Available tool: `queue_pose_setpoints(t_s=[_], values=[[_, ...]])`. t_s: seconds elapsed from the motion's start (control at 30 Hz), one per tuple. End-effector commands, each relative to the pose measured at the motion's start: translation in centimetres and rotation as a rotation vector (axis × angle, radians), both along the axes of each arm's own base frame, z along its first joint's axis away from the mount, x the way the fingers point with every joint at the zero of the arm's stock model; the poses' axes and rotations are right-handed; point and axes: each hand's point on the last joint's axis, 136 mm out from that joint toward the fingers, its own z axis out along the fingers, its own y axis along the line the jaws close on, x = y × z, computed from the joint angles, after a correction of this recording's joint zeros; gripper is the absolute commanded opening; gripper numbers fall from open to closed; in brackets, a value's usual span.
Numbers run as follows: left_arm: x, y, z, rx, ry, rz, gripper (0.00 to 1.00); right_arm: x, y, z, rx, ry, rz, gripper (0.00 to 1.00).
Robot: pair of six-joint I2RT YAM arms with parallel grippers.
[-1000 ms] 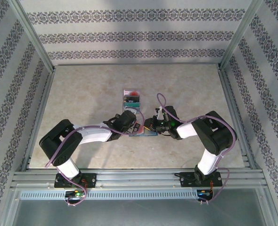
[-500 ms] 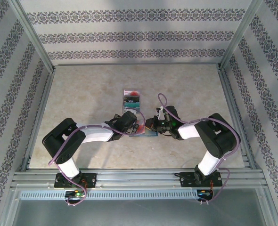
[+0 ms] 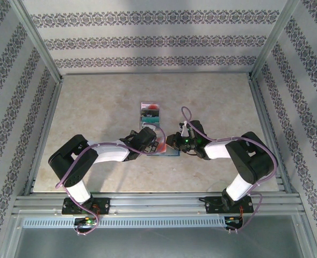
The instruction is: Take the credit cards out of the card holder
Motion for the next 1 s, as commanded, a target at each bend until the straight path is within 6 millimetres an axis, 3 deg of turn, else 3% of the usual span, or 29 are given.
queue_pose_setpoints(t_s=[0.0, 0.2, 0.4, 0.53, 0.97], values=[[-0.6, 0.1, -1.4, 0.040, 0.043, -0.012, 0.92, 0.1, 1.3, 1.4, 0.047, -0.049, 0.036, 0.16], [-0.7, -0.2, -1.6, 0.027, 0.053, -0.015, 0.92, 0.0, 2.1, 1.3, 0.049, -0.054, 0.055, 0.16], [-0.8, -0.2, -1.5, 0.019, 0.053, -0.015, 0.92, -0.2, 1.7, 0.0, 0.012, -0.024, 0.040, 0.16], [-0.8, 0.0, -1.5, 0.022, 0.052, -0.010, 0.92, -0.4, 1.5, -0.4, -0.003, -0.020, 0.039, 0.10], [-1.0, 1.1, -0.9, 0.054, 0.029, 0.010, 0.92, -0.8, -2.5, 0.4, -0.200, -0.049, 0.001, 0.06]])
